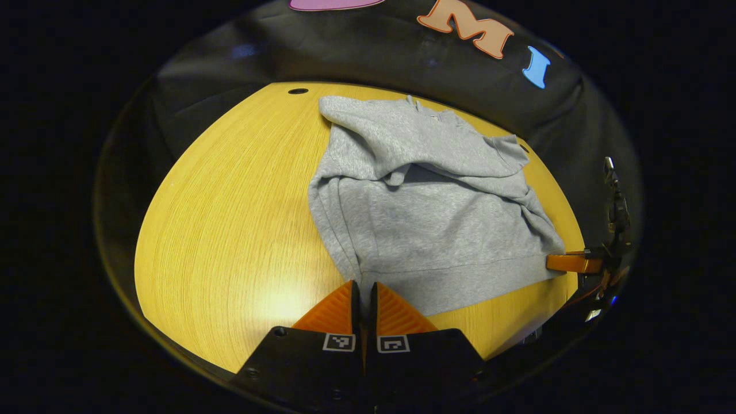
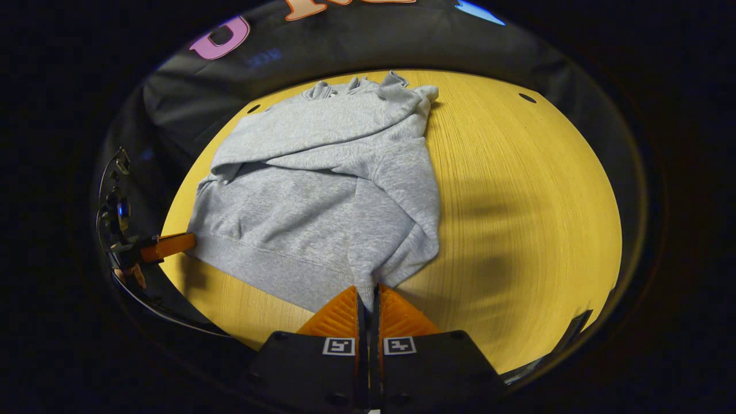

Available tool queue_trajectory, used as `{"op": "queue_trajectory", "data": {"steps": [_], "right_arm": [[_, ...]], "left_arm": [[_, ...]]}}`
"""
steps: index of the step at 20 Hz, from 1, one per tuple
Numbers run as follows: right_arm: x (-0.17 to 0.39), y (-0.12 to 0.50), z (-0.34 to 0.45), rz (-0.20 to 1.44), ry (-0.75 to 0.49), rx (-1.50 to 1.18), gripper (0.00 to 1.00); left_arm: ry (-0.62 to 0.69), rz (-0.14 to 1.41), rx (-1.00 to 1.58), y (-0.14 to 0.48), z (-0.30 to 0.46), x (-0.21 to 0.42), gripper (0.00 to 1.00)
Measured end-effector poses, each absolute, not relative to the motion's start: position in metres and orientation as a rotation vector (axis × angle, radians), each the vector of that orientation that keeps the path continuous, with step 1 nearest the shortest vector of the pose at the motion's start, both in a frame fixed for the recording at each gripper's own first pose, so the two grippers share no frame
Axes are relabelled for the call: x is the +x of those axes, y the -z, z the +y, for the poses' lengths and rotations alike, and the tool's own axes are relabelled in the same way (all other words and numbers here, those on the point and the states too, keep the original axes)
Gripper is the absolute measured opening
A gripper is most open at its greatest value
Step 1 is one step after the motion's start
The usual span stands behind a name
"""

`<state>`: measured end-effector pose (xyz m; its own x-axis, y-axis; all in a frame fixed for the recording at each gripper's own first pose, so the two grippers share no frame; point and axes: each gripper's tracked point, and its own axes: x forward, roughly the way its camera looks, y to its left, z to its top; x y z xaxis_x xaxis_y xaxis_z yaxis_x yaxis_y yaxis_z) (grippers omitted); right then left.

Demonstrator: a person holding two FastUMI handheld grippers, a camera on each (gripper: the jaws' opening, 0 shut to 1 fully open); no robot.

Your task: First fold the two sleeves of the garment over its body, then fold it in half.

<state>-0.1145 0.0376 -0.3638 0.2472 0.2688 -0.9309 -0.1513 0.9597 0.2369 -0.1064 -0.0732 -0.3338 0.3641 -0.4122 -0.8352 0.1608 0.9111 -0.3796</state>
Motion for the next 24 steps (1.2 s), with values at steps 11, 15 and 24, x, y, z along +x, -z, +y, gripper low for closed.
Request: {"op": "queue_trajectory", "data": {"steps": [11,15,24], "right_arm": [[-0.075,0.319,0.044,1.227,-0.276,0.247,0.04],[-0.052,0.298,0.046,1.184,-0.267,0.314,0.04],[0.006,0.265,0.053,1.059,-0.247,0.374,0.04]], "left_arm": [[0.368,1.081,-0.259,0.303,-0.071,-0.086,0.00],[0.363,1.035,-0.314,0.282,-0.070,-0.064,0.00],[0.366,0.978,-0.343,0.255,-0.070,-0.011,0.00]]}}
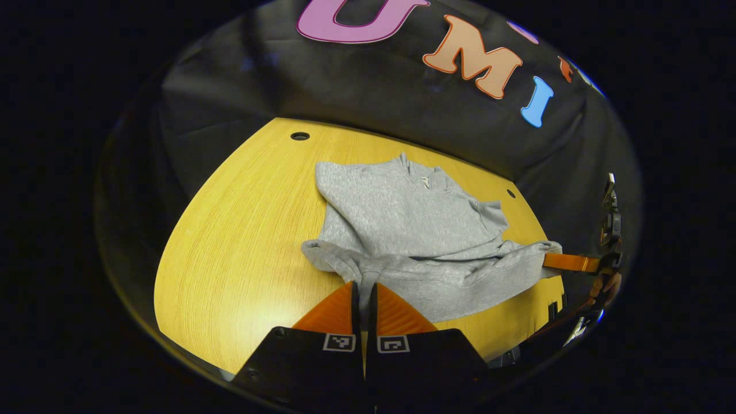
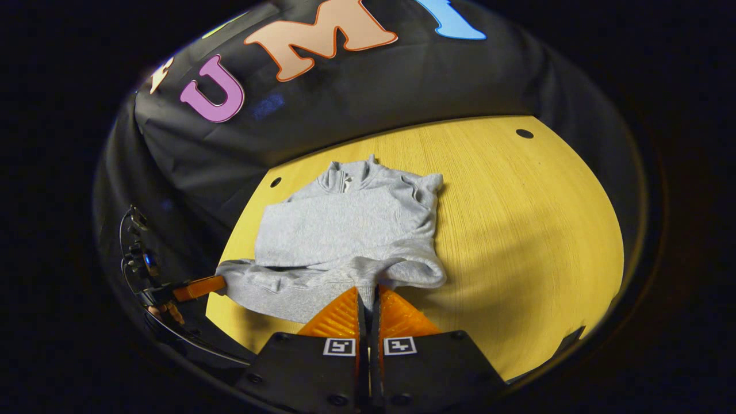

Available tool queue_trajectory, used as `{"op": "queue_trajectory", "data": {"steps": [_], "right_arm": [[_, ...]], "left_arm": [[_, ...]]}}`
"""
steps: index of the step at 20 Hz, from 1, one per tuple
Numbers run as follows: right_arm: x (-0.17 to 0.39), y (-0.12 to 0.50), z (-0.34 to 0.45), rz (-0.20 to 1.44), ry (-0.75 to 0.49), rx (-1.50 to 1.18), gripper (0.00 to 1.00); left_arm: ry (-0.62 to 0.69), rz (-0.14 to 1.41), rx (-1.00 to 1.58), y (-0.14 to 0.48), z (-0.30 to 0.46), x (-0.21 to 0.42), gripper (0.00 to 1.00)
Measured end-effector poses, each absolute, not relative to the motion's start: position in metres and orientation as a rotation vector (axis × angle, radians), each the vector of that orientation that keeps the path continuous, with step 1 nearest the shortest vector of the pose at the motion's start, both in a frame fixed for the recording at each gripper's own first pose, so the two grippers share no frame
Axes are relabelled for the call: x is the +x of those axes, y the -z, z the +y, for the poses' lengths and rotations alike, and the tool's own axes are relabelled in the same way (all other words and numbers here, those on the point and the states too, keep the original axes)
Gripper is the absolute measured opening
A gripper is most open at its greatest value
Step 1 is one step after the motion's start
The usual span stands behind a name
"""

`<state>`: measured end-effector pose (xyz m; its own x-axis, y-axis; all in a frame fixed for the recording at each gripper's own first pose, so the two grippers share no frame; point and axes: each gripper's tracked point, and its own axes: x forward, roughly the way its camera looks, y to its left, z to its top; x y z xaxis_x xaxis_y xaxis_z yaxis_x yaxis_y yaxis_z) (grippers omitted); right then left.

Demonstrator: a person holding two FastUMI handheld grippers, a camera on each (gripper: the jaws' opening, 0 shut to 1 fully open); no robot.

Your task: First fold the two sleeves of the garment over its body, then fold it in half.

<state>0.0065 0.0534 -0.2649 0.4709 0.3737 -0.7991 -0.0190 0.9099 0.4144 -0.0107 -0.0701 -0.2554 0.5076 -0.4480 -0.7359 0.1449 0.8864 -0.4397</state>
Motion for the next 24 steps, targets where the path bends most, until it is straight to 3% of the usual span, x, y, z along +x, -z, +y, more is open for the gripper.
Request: {"op": "queue_trajectory", "data": {"steps": [11,24], "right_arm": [[0.081,0.273,0.070,1.035,-0.156,0.539,0.04],[0.099,0.309,0.068,1.110,0.000,0.613,0.05]], "left_arm": [[0.336,1.050,-0.433,0.273,-0.074,0.055,0.00],[0.323,1.185,-0.443,0.323,-0.082,0.118,0.01]]}}
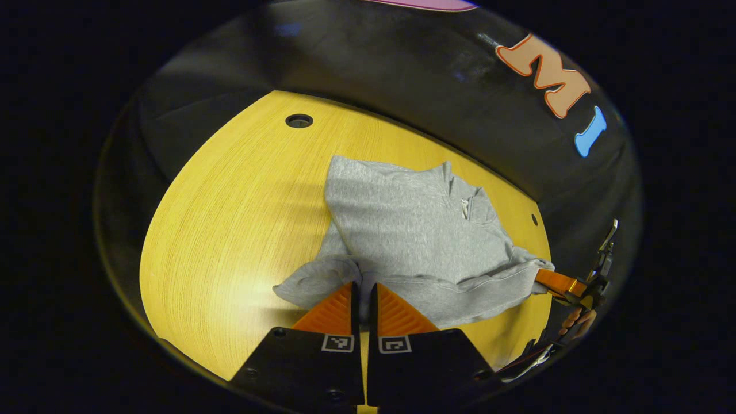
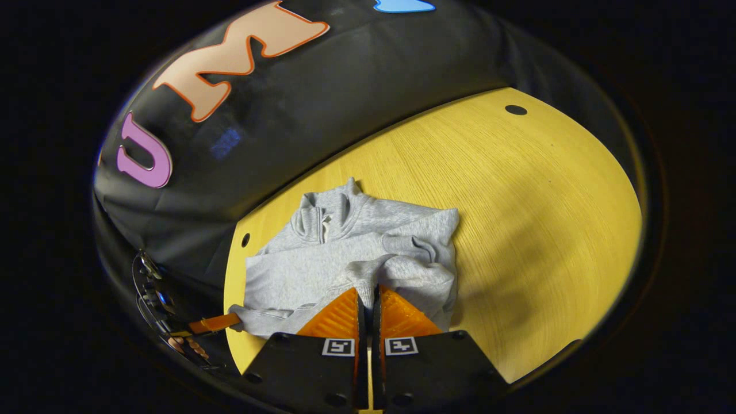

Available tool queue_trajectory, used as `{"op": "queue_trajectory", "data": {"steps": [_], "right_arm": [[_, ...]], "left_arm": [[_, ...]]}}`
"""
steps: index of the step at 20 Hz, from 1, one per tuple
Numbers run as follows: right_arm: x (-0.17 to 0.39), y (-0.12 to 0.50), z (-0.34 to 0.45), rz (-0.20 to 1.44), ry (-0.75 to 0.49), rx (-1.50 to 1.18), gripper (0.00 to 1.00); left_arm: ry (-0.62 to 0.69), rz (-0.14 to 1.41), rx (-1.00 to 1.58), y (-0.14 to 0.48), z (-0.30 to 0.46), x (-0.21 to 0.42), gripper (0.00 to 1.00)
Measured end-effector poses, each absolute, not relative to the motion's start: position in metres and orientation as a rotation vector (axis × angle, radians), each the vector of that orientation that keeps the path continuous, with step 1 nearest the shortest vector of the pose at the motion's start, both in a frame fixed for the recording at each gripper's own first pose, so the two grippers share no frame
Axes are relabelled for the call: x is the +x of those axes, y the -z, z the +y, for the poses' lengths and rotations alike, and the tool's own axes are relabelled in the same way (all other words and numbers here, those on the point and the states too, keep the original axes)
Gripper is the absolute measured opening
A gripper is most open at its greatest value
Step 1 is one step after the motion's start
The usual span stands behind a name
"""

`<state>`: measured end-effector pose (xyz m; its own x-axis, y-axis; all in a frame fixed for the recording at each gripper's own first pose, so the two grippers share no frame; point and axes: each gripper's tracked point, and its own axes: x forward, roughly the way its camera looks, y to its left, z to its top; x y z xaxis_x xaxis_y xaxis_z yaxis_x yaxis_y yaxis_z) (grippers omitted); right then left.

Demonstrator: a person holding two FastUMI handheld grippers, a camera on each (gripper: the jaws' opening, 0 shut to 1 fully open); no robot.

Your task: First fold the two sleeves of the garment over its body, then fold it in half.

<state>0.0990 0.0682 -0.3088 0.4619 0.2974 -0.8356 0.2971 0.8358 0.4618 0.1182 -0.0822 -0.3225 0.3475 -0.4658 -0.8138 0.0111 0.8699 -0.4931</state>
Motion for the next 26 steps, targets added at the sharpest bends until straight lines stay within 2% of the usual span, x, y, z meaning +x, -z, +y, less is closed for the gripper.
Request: {"op": "queue_trajectory", "data": {"steps": [2,3,4,5,6,8,10,11,12,13,14,17,24,25,26], "right_arm": [[0.104,0.308,0.067,1.110,0.032,0.624,0.08],[0.108,0.311,0.067,1.100,0.044,0.624,0.14],[0.110,0.307,0.063,1.087,0.056,0.616,0.14],[0.116,0.309,0.060,1.066,0.069,0.601,0.19],[0.123,0.306,0.057,1.038,0.070,0.594,0.45],[0.132,0.297,0.054,0.983,0.071,0.594,0.98],[0.141,0.290,0.047,0.916,0.078,0.571,0.98],[0.146,0.283,0.040,0.876,0.088,0.548,0.98],[0.149,0.275,0.033,0.834,0.092,0.519,0.98],[0.151,0.265,0.027,0.789,0.097,0.484,0.94],[0.152,0.253,0.019,0.744,0.101,0.443,0.98],[0.146,0.219,0.001,0.629,0.092,0.322,0.98],[0.115,0.152,-0.010,0.427,-0.012,0.140,0.98],[0.108,0.144,-0.007,0.404,-0.034,0.126,0.94],[0.101,0.136,-0.004,0.388,-0.058,0.116,0.98]], "left_arm": [[0.314,1.189,-0.455,0.328,-0.081,0.126,0.05],[0.299,1.169,-0.476,0.325,-0.079,0.133,0.08],[0.293,1.137,-0.497,0.323,-0.082,0.144,0.13],[0.287,1.102,-0.502,0.319,-0.081,0.154,0.22],[0.289,1.058,-0.497,0.315,-0.081,0.163,0.25],[0.287,0.978,-0.476,0.305,-0.081,0.177,0.55],[0.276,0.887,-0.475,0.292,-0.082,0.191,0.89],[0.253,0.836,-0.470,0.283,-0.079,0.198,0.98],[0.233,0.791,-0.468,0.277,-0.077,0.205,0.95],[0.209,0.748,-0.461,0.268,-0.072,0.209,0.96],[0.186,0.713,-0.446,0.260,-0.068,0.213,0.96],[0.141,0.635,-0.362,0.238,-0.059,0.209,0.96],[0.096,0.491,-0.145,0.178,-0.059,0.153,0.95],[0.084,0.475,-0.133,0.170,-0.056,0.140,0.95],[0.075,0.463,-0.131,0.164,-0.056,0.131,0.95]]}}
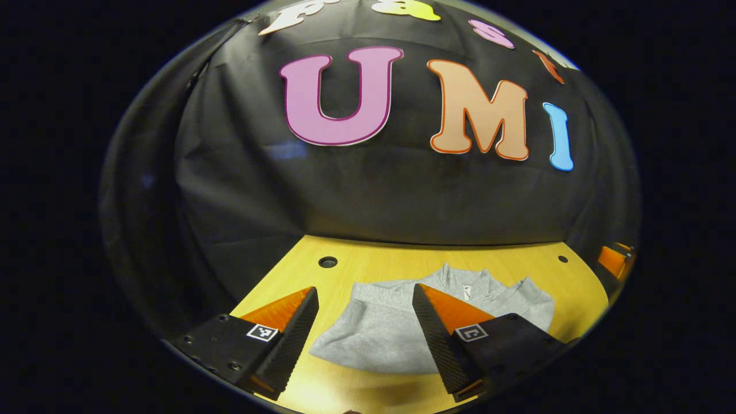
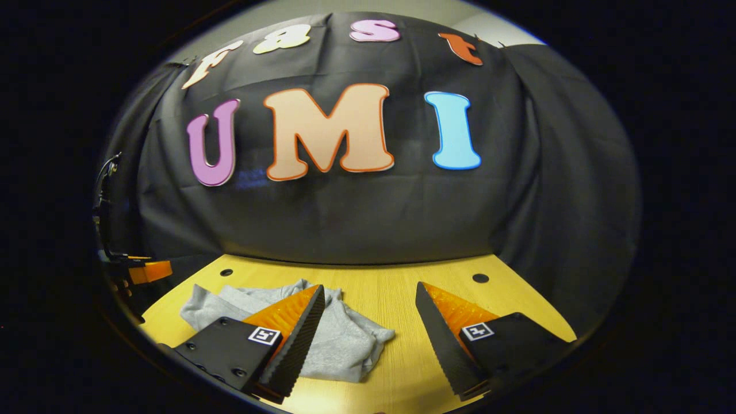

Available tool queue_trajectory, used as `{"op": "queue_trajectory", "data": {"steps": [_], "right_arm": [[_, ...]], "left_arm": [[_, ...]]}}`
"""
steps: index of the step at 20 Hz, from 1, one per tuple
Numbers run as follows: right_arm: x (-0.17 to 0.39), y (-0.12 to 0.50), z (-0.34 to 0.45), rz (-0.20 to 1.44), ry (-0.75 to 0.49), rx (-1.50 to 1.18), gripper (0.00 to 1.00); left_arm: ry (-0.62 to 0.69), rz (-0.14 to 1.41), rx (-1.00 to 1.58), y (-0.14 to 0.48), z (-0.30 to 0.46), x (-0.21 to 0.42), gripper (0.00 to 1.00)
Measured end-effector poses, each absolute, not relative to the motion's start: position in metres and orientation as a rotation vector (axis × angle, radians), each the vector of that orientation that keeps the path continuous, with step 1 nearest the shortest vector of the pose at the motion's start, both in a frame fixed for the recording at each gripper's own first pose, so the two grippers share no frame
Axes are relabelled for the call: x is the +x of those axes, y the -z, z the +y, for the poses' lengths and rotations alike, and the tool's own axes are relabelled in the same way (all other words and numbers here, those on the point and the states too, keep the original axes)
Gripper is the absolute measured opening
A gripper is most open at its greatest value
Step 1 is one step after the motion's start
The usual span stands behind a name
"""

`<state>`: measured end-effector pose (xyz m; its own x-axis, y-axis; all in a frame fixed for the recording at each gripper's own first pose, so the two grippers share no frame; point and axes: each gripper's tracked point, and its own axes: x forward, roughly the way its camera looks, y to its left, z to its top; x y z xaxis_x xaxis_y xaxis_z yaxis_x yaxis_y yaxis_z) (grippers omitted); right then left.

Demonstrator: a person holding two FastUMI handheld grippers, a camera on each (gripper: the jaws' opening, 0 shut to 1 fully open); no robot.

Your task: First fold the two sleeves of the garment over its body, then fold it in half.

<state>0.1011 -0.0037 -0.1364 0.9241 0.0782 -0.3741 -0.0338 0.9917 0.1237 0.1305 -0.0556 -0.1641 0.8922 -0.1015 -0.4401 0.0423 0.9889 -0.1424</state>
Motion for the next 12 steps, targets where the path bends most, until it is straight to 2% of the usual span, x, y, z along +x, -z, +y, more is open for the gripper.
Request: {"op": "queue_trajectory", "data": {"steps": [4,12], "right_arm": [[0.072,0.116,0.013,0.360,-0.110,0.127,0.98],[0.040,0.114,0.022,0.379,-0.080,0.153,0.98]], "left_arm": [[0.061,0.435,-0.111,0.145,-0.046,0.095,0.95],[0.083,0.387,-0.048,0.126,-0.023,0.073,0.95]]}}
